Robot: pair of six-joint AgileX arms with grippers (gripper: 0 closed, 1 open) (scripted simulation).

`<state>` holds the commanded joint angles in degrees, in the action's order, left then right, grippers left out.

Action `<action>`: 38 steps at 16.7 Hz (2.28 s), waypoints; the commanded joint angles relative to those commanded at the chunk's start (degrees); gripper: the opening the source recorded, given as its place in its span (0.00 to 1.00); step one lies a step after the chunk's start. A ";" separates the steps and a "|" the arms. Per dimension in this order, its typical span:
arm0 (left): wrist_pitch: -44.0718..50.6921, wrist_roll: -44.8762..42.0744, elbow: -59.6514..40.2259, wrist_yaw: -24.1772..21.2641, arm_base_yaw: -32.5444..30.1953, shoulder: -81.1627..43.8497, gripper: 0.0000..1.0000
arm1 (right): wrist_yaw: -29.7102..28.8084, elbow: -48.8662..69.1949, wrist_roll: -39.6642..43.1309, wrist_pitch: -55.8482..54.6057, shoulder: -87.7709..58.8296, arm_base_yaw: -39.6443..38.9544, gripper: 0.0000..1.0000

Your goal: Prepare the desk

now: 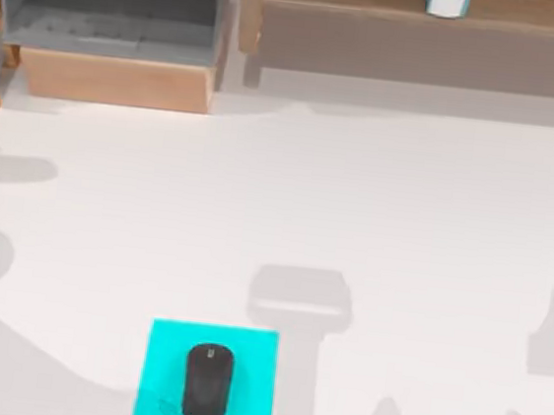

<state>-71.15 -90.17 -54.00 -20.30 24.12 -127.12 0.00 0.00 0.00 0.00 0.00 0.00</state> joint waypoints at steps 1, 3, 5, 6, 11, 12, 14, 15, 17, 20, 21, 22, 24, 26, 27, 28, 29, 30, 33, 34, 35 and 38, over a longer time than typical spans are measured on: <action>0.44 -0.11 -0.79 0.18 -0.17 -0.56 0.00 | 0.00 0.00 0.00 0.00 0.00 0.00 1.00; 2.11 -0.23 -4.06 0.98 -0.79 -2.25 0.00 | 0.00 0.00 0.00 0.00 0.00 0.00 1.00; 4.46 -0.24 -8.85 1.98 -1.76 -4.31 0.00 | 0.00 0.00 0.00 0.00 0.00 0.00 1.00; 5.69 -0.22 -11.32 2.46 -2.31 -5.33 0.00 | 0.00 0.00 0.00 0.00 0.00 0.00 1.00; 8.58 0.25 -16.07 3.57 -3.65 -7.30 0.00 | 0.00 0.00 0.00 0.00 0.00 0.00 1.00; 8.58 0.25 -16.07 3.57 -3.65 -7.30 0.00 | 0.00 0.00 0.00 0.00 0.00 0.00 1.00; 8.58 0.25 -16.07 3.57 -3.65 -7.30 0.08 | 0.00 0.00 0.00 0.00 0.00 0.00 1.00; 8.58 0.25 -16.07 3.57 -3.65 -7.30 0.15 | 0.00 0.00 0.00 0.00 0.00 0.00 1.00; 8.58 0.25 -16.07 3.57 -3.65 -7.30 0.30 | 0.00 0.00 0.00 0.00 0.00 0.00 1.00; 8.58 0.25 -16.07 3.57 -3.65 -7.30 0.53 | 0.00 0.00 0.00 0.00 0.00 0.00 1.00; 8.58 0.25 -16.07 3.57 -3.65 -7.30 0.60 | 0.00 0.00 0.00 0.00 0.00 0.00 1.00; 8.58 0.25 -16.07 3.57 -3.65 -7.30 0.68 | 0.00 0.00 0.00 0.00 0.00 0.00 1.00; 8.58 0.25 -16.07 3.57 -3.65 -7.30 0.83 | 0.00 0.00 0.00 0.00 0.00 0.00 1.00; 8.58 0.25 -16.07 3.57 -3.65 -7.30 0.98 | 0.00 0.00 0.00 0.00 0.00 0.00 1.00; 8.58 0.25 -16.07 3.57 -3.65 -7.30 1.00 | 0.00 0.00 0.00 0.00 0.00 0.00 1.00; 8.58 0.25 -16.07 3.57 -3.65 -7.30 1.00 | 0.00 0.00 0.00 0.00 0.00 0.00 1.00; 8.58 0.25 -16.07 3.57 -3.65 -7.30 1.00 | 0.00 0.00 0.00 0.00 0.00 0.00 1.00; 8.58 0.25 -16.07 3.57 -3.65 -7.30 1.00 | 0.00 0.00 0.00 0.00 0.00 0.00 1.00; 8.58 0.25 -16.07 3.57 -3.65 -7.30 1.00 | 0.00 0.00 0.00 0.00 0.00 0.00 1.00; 8.58 0.25 -16.07 3.57 -3.65 -7.30 1.00 | 0.00 0.00 0.00 0.00 0.00 0.00 1.00; 9.16 0.56 -15.03 3.55 -3.21 -8.23 1.00 | 0.00 0.00 0.00 0.00 0.00 0.00 1.00; 8.19 0.52 -13.16 3.16 -2.82 -7.23 1.00 | 0.00 0.00 0.00 0.00 0.00 0.00 1.00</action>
<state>-62.96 -89.65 -67.16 -17.15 21.30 -134.36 0.00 0.00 0.00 0.00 0.00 0.00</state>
